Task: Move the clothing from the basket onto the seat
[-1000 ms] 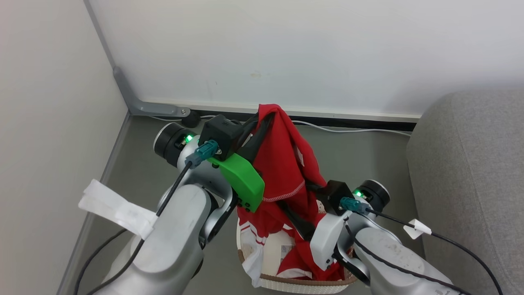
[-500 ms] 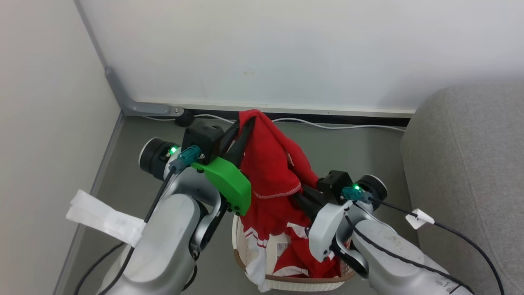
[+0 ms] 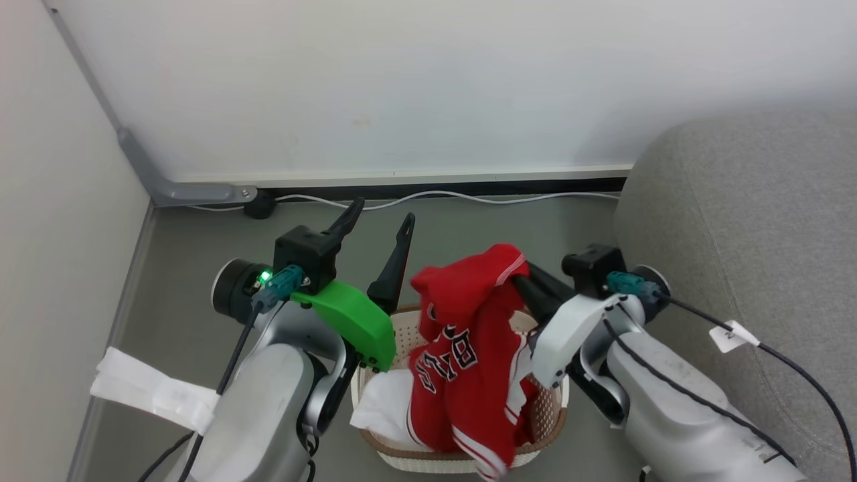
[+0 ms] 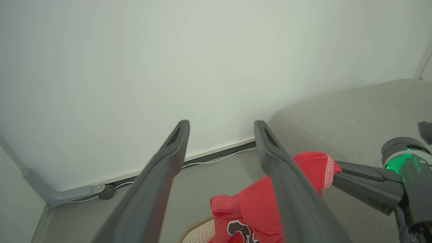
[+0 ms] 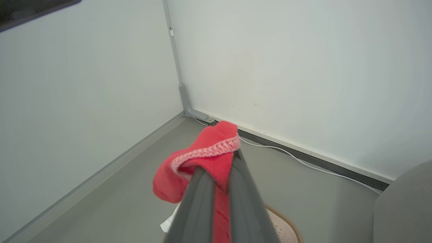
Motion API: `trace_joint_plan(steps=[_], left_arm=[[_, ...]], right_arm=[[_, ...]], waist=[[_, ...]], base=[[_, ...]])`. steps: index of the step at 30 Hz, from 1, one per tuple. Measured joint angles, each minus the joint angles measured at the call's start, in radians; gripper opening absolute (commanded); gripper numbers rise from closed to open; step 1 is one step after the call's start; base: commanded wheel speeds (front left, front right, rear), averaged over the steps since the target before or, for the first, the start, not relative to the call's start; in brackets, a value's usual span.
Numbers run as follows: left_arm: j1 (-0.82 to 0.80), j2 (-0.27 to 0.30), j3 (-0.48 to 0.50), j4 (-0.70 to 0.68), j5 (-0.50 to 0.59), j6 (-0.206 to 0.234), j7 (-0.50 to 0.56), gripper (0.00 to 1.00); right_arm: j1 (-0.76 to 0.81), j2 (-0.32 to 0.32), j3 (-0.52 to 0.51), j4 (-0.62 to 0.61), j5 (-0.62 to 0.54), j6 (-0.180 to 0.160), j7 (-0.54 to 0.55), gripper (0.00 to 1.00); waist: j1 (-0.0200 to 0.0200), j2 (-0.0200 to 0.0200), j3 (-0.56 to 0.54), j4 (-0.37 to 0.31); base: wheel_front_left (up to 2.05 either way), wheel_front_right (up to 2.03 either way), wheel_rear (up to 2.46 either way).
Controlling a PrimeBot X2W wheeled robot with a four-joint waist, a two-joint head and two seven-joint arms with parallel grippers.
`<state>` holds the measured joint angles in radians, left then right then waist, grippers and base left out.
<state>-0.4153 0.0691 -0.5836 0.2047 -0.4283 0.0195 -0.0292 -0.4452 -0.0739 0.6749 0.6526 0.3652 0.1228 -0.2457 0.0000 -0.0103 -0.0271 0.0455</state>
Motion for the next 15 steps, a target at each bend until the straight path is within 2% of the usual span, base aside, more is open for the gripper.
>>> trace_joint_plan(steps=[5, 15], left_arm=[[0.038, 0.004, -0.002, -0.01, -0.008, 0.0, -0.017, 1.0], [0.104, 0.007, -0.018, -0.025, -0.035, -0.011, -0.052, 1.0]], right_arm=[[-0.017, -0.041, -0.075, -0.065, 0.006, -0.025, 0.0, 0.0], [-0.011, -0.136, -0.213, -0.206, 0.006, -0.104, -0.002, 0.0]], waist=[[0.0, 0.0, 0.003, -0.039], [0.0, 0.0, 0.01, -0.136]], base=[[0.0, 0.0, 0.0], [0.0, 0.0, 0.0]])
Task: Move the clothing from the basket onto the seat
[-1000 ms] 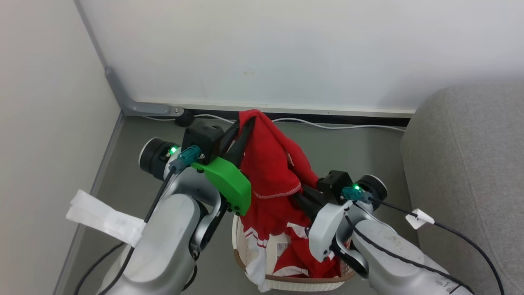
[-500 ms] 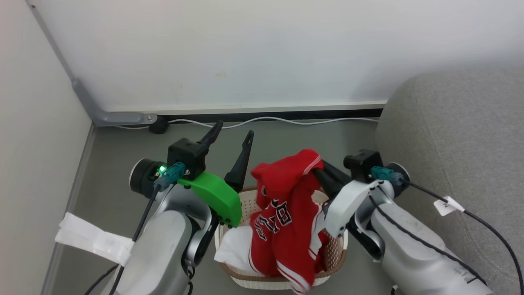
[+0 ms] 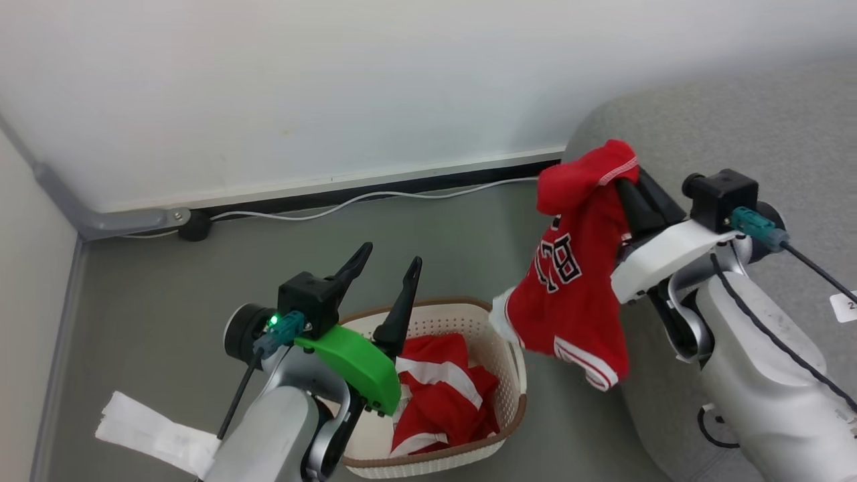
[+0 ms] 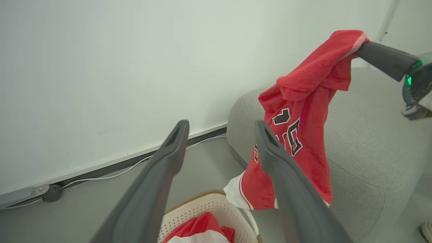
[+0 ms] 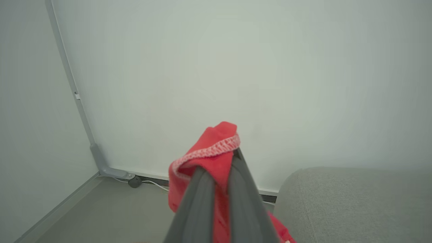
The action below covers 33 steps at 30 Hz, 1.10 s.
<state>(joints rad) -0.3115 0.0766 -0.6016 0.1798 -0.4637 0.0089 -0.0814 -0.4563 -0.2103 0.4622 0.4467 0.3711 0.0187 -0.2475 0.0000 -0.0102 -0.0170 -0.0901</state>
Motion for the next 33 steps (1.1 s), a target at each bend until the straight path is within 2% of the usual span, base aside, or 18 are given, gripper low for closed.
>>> trace_joint_plan(steps=[7, 23, 27, 33], left_arm=[[0.032, 0.002, -0.021, -0.012, 0.0, -0.013, -0.017, 1.0], [0.07, -0.002, -0.087, -0.035, 0.001, -0.028, -0.035, 1.0], [0.07, -0.005, -0.114, -0.04, 0.002, -0.037, -0.035, 1.0], [0.07, -0.006, -0.123, -0.053, 0.009, -0.044, -0.033, 1.0]], right_arm=[[0.039, -0.038, -0.041, -0.078, 0.0, -0.028, -0.004, 0.0], [0.139, -0.104, -0.063, -0.163, 0.002, -0.03, -0.004, 0.0], [0.162, -0.129, -0.087, -0.182, 0.009, -0.038, -0.004, 0.0], [0.162, -0.138, -0.093, -0.207, 0.012, -0.038, -0.004, 0.0]], waist=[[0.0, 0.0, 0.004, -0.083], [0.0, 0.0, 0.024, -0.28], [0.0, 0.0, 0.042, -0.299], [0.0, 0.0, 0.073, -0.294]], base=[[0.0, 0.0, 0.0], [0.0, 0.0, 0.0], [0.0, 0.0, 0.0], [0.0, 0.0, 0.0]])
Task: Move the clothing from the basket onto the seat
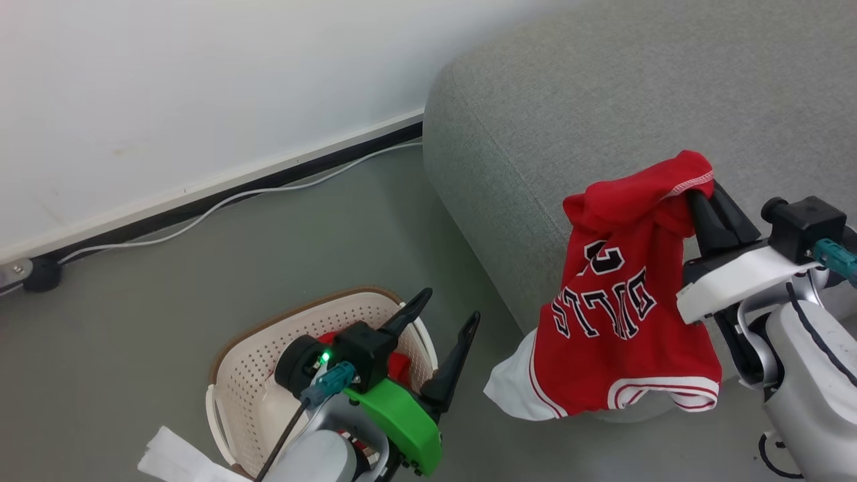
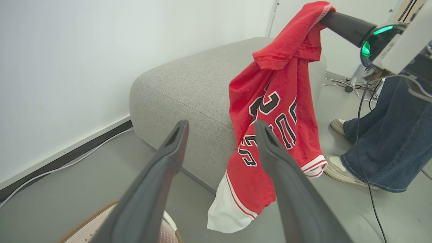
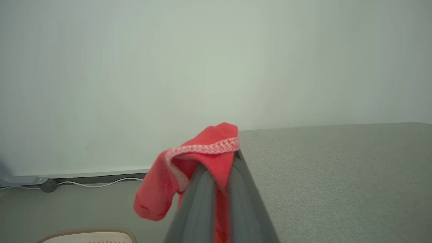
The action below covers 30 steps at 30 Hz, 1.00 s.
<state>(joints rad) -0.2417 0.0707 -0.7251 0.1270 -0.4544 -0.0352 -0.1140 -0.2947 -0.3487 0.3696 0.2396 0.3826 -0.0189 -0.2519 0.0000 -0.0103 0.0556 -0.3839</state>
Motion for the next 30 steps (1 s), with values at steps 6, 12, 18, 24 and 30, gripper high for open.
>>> trace_joint_plan(steps=[6, 12, 18, 24, 30], left_arm=[[-0.006, 0.001, -0.002, -0.023, 0.034, 0.0, 0.018, 1.0], [-0.061, 0.013, 0.013, -0.07, 0.056, 0.01, 0.034, 1.0], [-0.125, 0.034, 0.03, -0.126, 0.093, 0.019, 0.053, 1.0], [-0.178, 0.038, 0.035, -0.178, 0.109, 0.019, 0.071, 1.0], [-0.2, 0.038, 0.037, -0.209, 0.109, 0.018, 0.078, 1.0]], right_arm=[[-0.077, -0.023, -0.015, -0.005, 0.007, 0.02, 0.009, 0.0], [-0.257, -0.045, -0.041, -0.008, 0.025, 0.054, 0.052, 0.0], [-0.479, -0.067, -0.126, -0.012, 0.041, 0.049, 0.086, 0.0], [-0.666, -0.119, -0.214, 0.001, 0.059, 0.023, 0.129, 0.0], [-0.773, -0.202, -0.279, 0.084, 0.056, -0.02, 0.167, 0.0]], waist=[[0.0, 0.0, 0.042, 0.016], [0.0, 0.0, 0.1, 0.038], [0.0, 0.0, 0.173, 0.066], [0.0, 0.0, 0.251, 0.1], [0.0001, 0.0, 0.317, 0.151]], base=[[0.0, 0.0, 0.0], [0.0, 0.0, 0.0], [0.0, 0.0, 0.0], [0.0, 0.0, 0.0], [0.0, 0.0, 0.0]])
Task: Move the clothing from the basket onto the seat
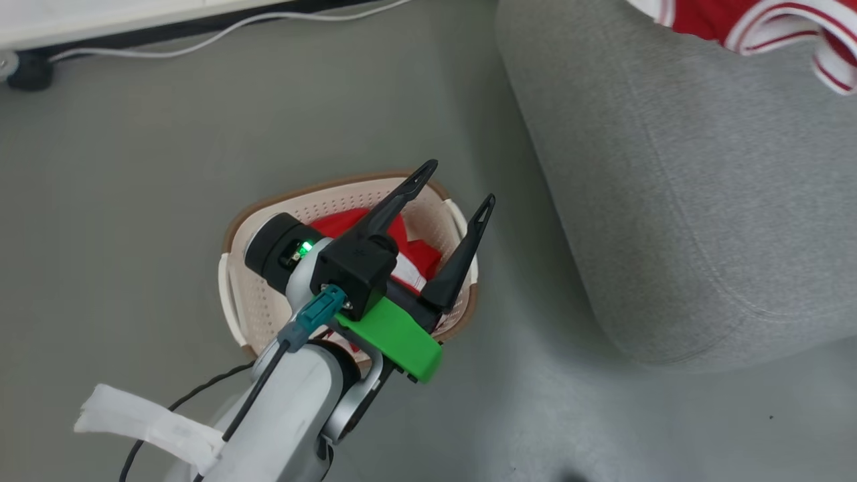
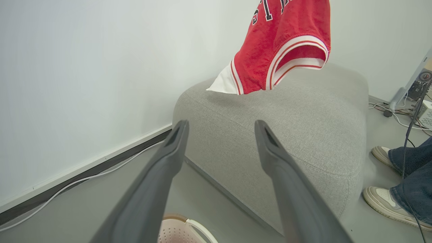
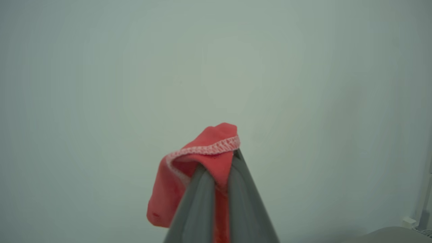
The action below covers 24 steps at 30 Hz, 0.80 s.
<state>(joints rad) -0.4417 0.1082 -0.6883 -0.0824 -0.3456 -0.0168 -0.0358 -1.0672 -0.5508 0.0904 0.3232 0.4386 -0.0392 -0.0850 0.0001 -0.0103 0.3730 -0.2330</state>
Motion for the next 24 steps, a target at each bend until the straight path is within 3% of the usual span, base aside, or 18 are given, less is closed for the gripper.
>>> trace_joint_plan(steps=[11, 18, 24], left_arm=[[-0.01, 0.043, 0.012, -0.041, 0.009, -0.002, 0.034, 1.0], [-0.01, 0.063, 0.014, -0.067, 0.016, -0.002, 0.061, 1.0], [-0.015, 0.074, 0.015, -0.086, 0.016, -0.002, 0.074, 1.0]], right_arm=[[-0.053, -0.067, -0.049, 0.132, -0.023, -0.043, 0.019, 0.0], [0.007, -0.023, -0.06, 0.248, -0.015, -0.053, 0.017, 0.0], [0.072, 0.059, -0.064, 0.328, 0.005, -0.061, -0.015, 0.0]], waist=[[0.0, 0.0, 0.101, 0.08], [0.0001, 0.0, 0.159, 0.085], [0.0001, 0.0, 0.203, 0.079]], base=[[0.0, 0.0, 0.0], [0.0, 0.0, 0.0], [0.0, 0.0, 0.0]])
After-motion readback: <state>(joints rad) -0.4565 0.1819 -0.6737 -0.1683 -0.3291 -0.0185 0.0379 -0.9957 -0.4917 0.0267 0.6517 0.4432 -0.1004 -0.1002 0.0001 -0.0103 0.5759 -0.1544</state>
